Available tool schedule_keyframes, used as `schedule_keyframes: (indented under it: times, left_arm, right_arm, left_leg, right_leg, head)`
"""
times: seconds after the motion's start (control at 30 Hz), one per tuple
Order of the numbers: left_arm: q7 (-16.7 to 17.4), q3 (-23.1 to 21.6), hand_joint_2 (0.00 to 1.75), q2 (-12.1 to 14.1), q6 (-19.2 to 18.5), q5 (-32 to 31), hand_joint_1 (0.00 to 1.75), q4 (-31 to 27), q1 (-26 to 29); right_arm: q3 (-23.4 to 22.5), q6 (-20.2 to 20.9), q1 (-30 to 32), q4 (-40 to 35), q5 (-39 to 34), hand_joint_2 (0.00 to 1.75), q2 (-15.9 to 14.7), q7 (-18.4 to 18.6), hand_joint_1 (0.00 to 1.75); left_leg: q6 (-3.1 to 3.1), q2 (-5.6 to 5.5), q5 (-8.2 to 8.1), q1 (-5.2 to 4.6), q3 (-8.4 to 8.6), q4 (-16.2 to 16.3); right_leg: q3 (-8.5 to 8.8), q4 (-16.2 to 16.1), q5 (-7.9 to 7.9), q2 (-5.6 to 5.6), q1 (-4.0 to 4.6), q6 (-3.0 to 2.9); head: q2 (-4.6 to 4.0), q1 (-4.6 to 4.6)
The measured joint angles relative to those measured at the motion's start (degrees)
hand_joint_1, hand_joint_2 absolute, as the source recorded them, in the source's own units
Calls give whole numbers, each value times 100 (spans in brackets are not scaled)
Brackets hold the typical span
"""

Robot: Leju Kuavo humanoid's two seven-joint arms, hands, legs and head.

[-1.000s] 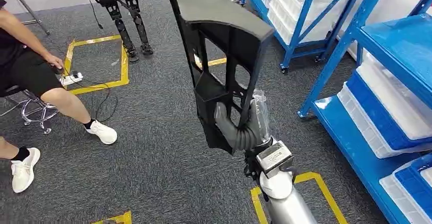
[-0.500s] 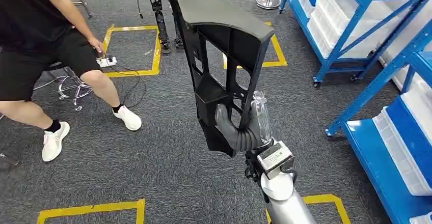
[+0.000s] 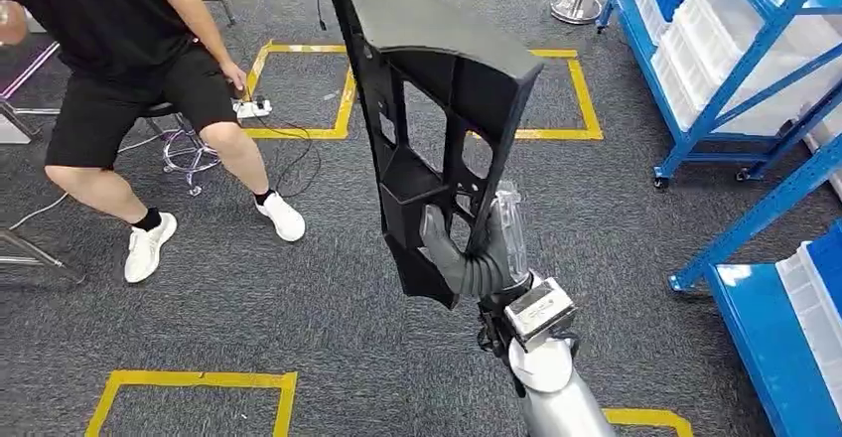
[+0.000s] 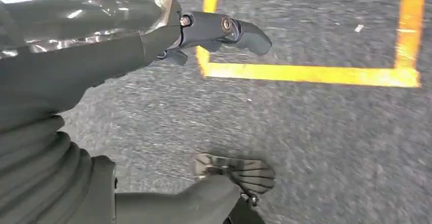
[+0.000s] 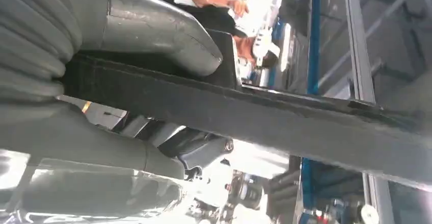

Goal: Take the parts from the cabinet and place them on the table.

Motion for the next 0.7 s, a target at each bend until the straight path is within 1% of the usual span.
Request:
schedule_keyframes:
  times: [0.03,0.07,0.1,0.13,0.17,0.2,0.23,0.27,0.3,0.33,0.37,0.4,0.43,0.47,0.5,0.53,0.57,0.6,0.63,0.67,0.7]
  left_arm:
    - [-11,0,175,4,-2,0,0,-2,1]
    - [-26,0,175,7,0,0,0,-2,-16]
    - [-44,2,175,7,0,0,0,-2,-13]
    - [-52,2,175,7,0,0,0,-2,-7]
    - [-63,2,175,7,0,2,0,-2,6]
    - [-72,4,175,9,2,2,0,-2,16]
    - [-87,7,175,7,2,4,0,-2,32]
    - [-111,11,175,7,0,15,0,-2,35]
    - [-142,13,175,11,-4,13,0,-4,28]
    - [-186,13,175,15,-15,-7,0,-4,22]
    - [-232,11,175,18,-55,-70,0,-4,22]
    - [-255,11,175,20,-118,-142,0,-4,32]
    - [-262,2,175,26,-211,-203,0,-4,42]
    - [-262,-18,175,26,-290,-251,0,-4,53]
    - [-260,-24,175,26,-361,-251,0,-4,60]
    - [-245,-22,175,26,-448,-247,0,-4,62]
    - [-223,-22,175,41,-557,-243,0,-4,60]
    - [-210,-22,175,53,-633,-236,0,-4,71]
    - [-199,-22,175,66,-675,-232,0,-2,89]
    - [-197,-22,175,74,-706,-232,0,-2,109]
    - [-190,-22,175,90,-715,-230,0,-2,125]
  right_arm:
    - [0,0,-7,2,-15,175,0,0,175]
    - [0,0,-15,0,-31,175,0,-2,175]
    - [0,0,-35,2,-44,175,-7,-7,175]
    - [2,-2,-35,2,-59,175,-4,-11,175]
    - [4,-4,-35,2,-61,175,-7,-15,175]
    - [4,-9,-41,0,-66,175,-4,-15,175]
    - [4,-20,-42,2,-74,175,-11,-15,175]
    - [7,-31,-43,0,-81,175,-17,-26,175]
    - [7,-39,-41,0,-96,175,-35,-35,175]
    - [7,-46,-36,7,-118,175,-61,-39,175]
    - [7,-55,-33,20,-144,175,-92,-50,175]
    - [7,-59,-31,33,-166,175,-111,-59,175]
    - [7,-70,-34,42,-186,175,-129,-76,175]
    - [7,-85,-40,42,-214,175,-142,-92,175]
    - [7,-92,-50,42,-234,175,-153,-98,175]
    - [7,-92,-64,42,-254,175,-160,-105,175]
    - [9,-96,-79,48,-280,175,-179,-118,175]
    - [13,-96,-96,50,-291,175,-190,-122,175]
    - [13,-103,-96,63,-304,175,-199,-122,175]
    - [15,-105,-99,68,-319,175,-201,-125,175]
    - [18,-107,-112,70,-326,175,-201,-125,175]
  left_leg:
    - [29,223,166,-14,282,-473]
    - [50,316,118,-85,365,-653]
    - [98,225,137,-81,343,-656]
    - [125,179,125,-97,333,-656]
    - [155,116,124,-113,329,-658]
    - [191,53,147,-105,346,-694]
    - [240,8,185,-47,389,-735]
    - [256,-43,192,-50,395,-743]
    - [295,-88,195,-47,390,-742]
    - [297,-161,195,-48,386,-742]
    - [298,-235,195,-49,382,-741]
    - [298,-306,195,-49,383,-741]
    - [296,-369,195,-49,387,-738]
    - [292,-452,194,-47,397,-735]
    - [288,-524,193,-42,413,-732]
    - [269,-588,189,-38,420,-731]
    - [225,-638,182,-73,400,-703]
    - [189,-699,172,-80,380,-700]
    - [151,-716,190,-69,367,-711]
    - [119,-754,204,-42,360,-725]
    - [80,-797,204,-29,337,-726]
  right_leg:
    - [17,1,-15,-44,20,21]
    - [8,21,-44,-91,95,63]
    - [13,12,-51,-144,94,81]
    - [23,5,-57,-192,93,94]
    - [39,-8,-65,-245,77,119]
    - [66,-2,-87,-306,92,153]
    - [-7,106,-147,-132,72,191]
    - [-94,350,-276,115,48,179]
    - [-301,780,-465,237,35,139]
    - [-536,1239,-637,270,16,117]
    - [-760,1663,-773,287,12,115]
    - [-875,1858,-795,296,6,145]
    - [-856,1777,-724,303,2,187]
    - [-693,1402,-533,319,-23,252]
    - [-440,866,-305,370,-53,312]
    - [-194,360,-117,507,-88,353]
    - [-113,98,-55,691,-114,342]
    - [-71,87,-20,610,-109,276]
    - [-80,98,-16,582,-85,241]
    - [-76,101,-9,545,-65,209]
    - [-71,84,15,496,-84,169]
  head:
    - [2,-11]
    - [0,-4]
    - [0,35]
    - [2,28]
    - [0,39]
    - [0,31]
    - [0,44]
    - [0,39]
    - [0,57]
    - [2,63]
    - [2,68]
    - [0,66]
    - [0,68]
    - [0,68]
    - [0,68]
    - [0,70]
    - [2,68]
    - [0,61]
    - [2,46]
    - [0,61]
    - [2,59]
